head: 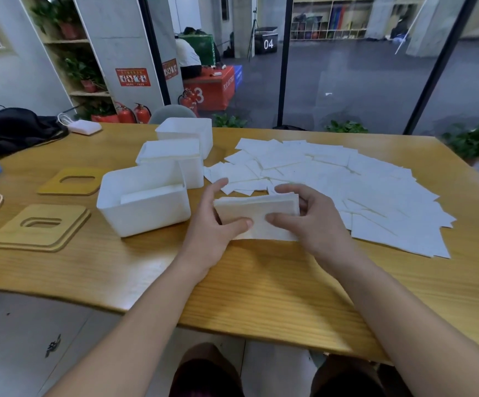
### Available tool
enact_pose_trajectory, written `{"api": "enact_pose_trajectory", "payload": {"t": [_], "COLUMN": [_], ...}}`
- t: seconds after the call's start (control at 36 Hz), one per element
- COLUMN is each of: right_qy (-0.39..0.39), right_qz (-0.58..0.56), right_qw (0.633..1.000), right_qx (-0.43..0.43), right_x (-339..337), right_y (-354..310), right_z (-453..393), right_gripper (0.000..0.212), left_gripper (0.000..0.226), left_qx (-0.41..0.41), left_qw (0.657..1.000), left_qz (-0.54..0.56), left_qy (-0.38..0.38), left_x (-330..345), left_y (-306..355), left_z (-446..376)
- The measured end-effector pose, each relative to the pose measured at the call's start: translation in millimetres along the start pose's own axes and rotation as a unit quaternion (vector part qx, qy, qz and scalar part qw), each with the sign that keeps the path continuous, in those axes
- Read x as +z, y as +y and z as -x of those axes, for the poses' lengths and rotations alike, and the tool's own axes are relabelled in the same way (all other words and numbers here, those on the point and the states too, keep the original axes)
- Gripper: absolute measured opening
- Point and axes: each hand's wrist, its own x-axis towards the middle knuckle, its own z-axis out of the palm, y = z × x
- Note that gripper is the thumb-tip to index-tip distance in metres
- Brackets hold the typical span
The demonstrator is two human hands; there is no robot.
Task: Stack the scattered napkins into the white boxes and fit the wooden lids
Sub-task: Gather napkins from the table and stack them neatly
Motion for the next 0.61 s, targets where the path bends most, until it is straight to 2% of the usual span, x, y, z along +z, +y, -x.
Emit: {"api": "enact_pose_trajectory", "payload": {"t": [0.08,0.14,0.22,0.31,0.39,0.61], "right_qy": [0.017,0.035,0.047,0.013,0.001,0.059], "right_qz": [-0.054,-0.049,-0.003,0.038,0.056,0.028], "right_qw": [0.998,0.998,0.999,0.999,0.998,0.998], "right_qx": [0.013,0.006,-0.016,0.012,0.027,0.022], "right_x": [12,17,20,18,17,25], "right_y": [-1,0,3,11,13,5], "right_z": [7,10,15,23,29,35], "right_gripper": [0.036,0.038,0.053,0.074,0.08,0.072], "left_gripper": [0.085,0.087,0.097,0.117,0.127,0.115], "left_qx": [0.0,0.013,0.02,0.0,-0.018,-0.008], "left_qw": [0.999,0.998,0.998,0.999,0.998,0.999], "left_qz": [0.051,0.062,0.045,-0.025,-0.068,-0.009], "left_qy": [0.013,0.021,0.031,0.021,0.001,0.051], "left_x": [3,6,8,6,7,11], "left_y": [2,5,5,-1,-1,-1], "left_z": [3,7,13,20,24,30]}}
